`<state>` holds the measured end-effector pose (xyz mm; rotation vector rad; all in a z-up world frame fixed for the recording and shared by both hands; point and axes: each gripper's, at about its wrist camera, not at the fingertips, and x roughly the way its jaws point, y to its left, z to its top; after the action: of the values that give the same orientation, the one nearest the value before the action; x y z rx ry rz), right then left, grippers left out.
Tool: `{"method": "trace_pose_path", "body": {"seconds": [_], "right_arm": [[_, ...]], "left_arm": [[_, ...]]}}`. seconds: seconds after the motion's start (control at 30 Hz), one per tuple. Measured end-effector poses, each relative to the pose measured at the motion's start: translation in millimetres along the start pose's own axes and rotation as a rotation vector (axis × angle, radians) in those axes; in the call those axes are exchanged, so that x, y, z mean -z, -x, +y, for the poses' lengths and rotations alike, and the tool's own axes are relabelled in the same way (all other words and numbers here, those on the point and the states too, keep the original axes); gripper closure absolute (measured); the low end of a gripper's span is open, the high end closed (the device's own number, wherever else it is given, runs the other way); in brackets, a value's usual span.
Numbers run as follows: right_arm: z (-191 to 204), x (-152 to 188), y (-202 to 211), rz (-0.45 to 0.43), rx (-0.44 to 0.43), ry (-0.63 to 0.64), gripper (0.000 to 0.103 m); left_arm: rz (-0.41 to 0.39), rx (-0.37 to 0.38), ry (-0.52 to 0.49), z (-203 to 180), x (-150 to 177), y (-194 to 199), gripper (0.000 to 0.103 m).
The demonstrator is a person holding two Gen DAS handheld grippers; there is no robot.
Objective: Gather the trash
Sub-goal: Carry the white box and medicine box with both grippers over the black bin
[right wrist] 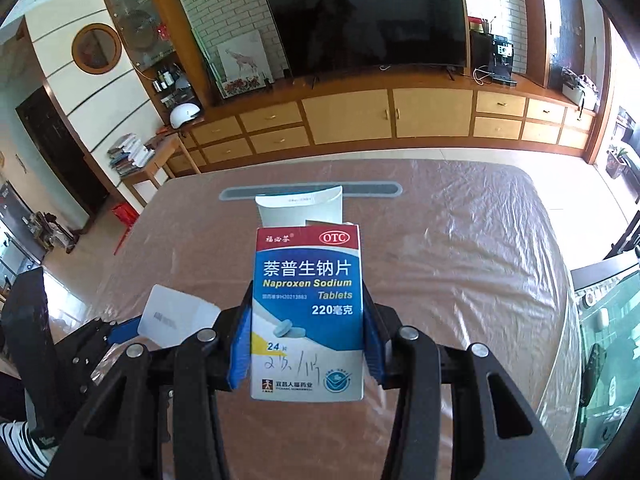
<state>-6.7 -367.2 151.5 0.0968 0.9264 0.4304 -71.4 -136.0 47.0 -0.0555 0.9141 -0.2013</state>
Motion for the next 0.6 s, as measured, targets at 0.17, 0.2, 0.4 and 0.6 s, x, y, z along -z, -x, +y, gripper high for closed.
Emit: {"method": "trace_pose_path", "body": {"seconds": [0.17, 0.2, 0.4, 0.6], "right_arm": [[4.0, 26.1, 20.2, -0.011, -0.038, -0.001, 0.058], [6.4, 32.0, 23.5, -0.011, -0.04, 0.004, 0.058], [17.2, 64.4, 37.9, 0.006, -0.06, 0.018, 0.058], [20.3, 90.4, 50.1, 0.029, -0.086, 0.001, 0.058]], "left_arm": [[-0.013, 0.011, -0.016, -0.7, 16.7, 19.4, 0.019], [-0.014, 0.019, -0.017, 0.2, 19.9, 23.1, 0.019], [-0.015, 0.058, -0.037, -0.8, 40.5, 43.9, 0.019], [-0.02, 0.096, -0.044, -0.8, 56.1, 61.7, 0.019]]}}
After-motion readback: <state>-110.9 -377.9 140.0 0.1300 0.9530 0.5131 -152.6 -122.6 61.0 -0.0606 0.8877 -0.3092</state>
